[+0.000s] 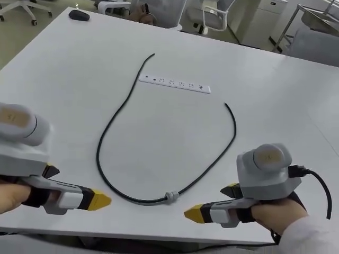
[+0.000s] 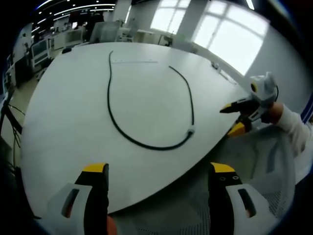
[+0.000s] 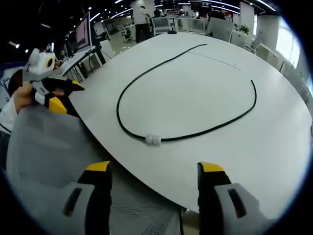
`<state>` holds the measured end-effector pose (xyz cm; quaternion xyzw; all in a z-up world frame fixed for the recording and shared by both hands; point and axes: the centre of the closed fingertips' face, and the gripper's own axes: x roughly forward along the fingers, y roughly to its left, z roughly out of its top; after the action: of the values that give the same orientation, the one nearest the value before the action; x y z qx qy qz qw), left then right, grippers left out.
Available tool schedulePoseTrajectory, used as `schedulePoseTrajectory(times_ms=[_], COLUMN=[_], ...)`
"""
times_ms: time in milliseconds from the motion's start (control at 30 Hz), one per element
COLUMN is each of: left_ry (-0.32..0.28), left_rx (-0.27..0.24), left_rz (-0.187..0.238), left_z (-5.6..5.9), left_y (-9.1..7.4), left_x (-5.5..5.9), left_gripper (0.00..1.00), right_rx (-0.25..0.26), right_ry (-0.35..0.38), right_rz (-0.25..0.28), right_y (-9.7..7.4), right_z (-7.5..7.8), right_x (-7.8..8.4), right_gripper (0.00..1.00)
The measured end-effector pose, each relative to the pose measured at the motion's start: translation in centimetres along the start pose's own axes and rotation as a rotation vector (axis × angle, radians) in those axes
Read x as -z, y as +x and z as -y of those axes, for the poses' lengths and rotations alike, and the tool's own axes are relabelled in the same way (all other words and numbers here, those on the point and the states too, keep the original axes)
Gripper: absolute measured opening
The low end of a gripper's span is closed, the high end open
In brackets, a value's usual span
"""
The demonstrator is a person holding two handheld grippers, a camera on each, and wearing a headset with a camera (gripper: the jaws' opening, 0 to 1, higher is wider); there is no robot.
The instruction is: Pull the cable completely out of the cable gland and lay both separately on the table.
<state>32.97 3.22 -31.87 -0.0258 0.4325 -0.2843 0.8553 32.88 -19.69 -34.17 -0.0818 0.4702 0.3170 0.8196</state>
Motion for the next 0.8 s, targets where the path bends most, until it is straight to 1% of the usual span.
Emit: schedulePoseTrajectory(times_ms=[200, 267, 333, 367, 400, 433, 467, 533, 567, 600, 633, 667, 700, 767, 800], left_ry=[-0.003, -0.003, 0.002, 0.004, 0.011, 0.017, 0.018, 0.022, 0.022, 0.021, 0.020, 0.020, 0.018, 0.014, 0.012], left_rx=[0.006, 0.012, 0.021, 0.021, 0.021, 0.019, 0.018, 0.018, 0.019, 0.018, 0.017, 0.016, 0.015, 0.013, 0.012], left_rz=[0.004, 0.007, 0.004, 0.003, 0.001, 0.000, 0.000, 0.008, 0.013, 0.017, 0.021, 0.024, 0.031, 0.038, 0.039], left_z=[0.1, 0.2, 0.4, 0.4, 0.4, 0.4, 0.4, 0.4, 0.5, 0.4, 0.4, 0.3, 0.2, 0.2, 0.1], left_y=[0.1, 0.1, 0.2, 0.2, 0.2, 0.2, 0.2, 0.2, 0.1, 0.1, 0.1, 0.1, 0.0, -0.1, -0.1], left_x=[0.0, -0.2, -0.1, -0.1, -0.1, -0.1, -0.1, -0.3, -0.4, -0.5, -0.6, -0.7, -0.8, -0.9, -1.0], left_gripper=[0.85, 0.85, 0.85, 0.85, 0.85, 0.85, 0.85, 0.85, 0.85, 0.85, 0.84, 0.84, 0.84, 0.84, 0.84], right_rx=[-0.006, -0.012, -0.031, -0.041, -0.039, -0.026, -0.021, -0.038, -0.060, -0.068, -0.082, -0.083, -0.083, -0.083, -0.082], right_ry=[-0.021, -0.030, -0.040, -0.056, -0.082, -0.110, -0.122, -0.143, -0.168, -0.180, -0.223, -0.253, -0.307, -0.380, -0.428], right_rz=[-0.009, 0.001, 0.009, 0.002, -0.007, -0.018, -0.016, -0.006, 0.006, 0.007, 0.005, 0.004, 0.000, -0.017, -0.023], right_y=[0.1, 0.0, 0.1, 0.2, 0.3, 0.4, 0.5, 0.6, 0.8, 0.8, 1.1, 1.3, 1.6, 2.0, 2.4], right_z=[-0.3, -0.4, -0.7, -0.8, -0.7, -0.2, 0.0, 0.2, 0.2, 0.2, 0.4, 0.6, 1.0, 1.5, 1.8], right_x=[0.0, -0.3, -0.8, -0.9, -1.0, -1.1, -1.3, -1.9, -2.4, -2.4, -2.7, -2.8, -3.0, -3.2, -3.4], right_gripper=[0.75, 0.75, 0.75, 0.75, 0.74, 0.74, 0.74, 0.72, 0.71, 0.68, 0.66, 0.64, 0.62, 0.59, 0.58])
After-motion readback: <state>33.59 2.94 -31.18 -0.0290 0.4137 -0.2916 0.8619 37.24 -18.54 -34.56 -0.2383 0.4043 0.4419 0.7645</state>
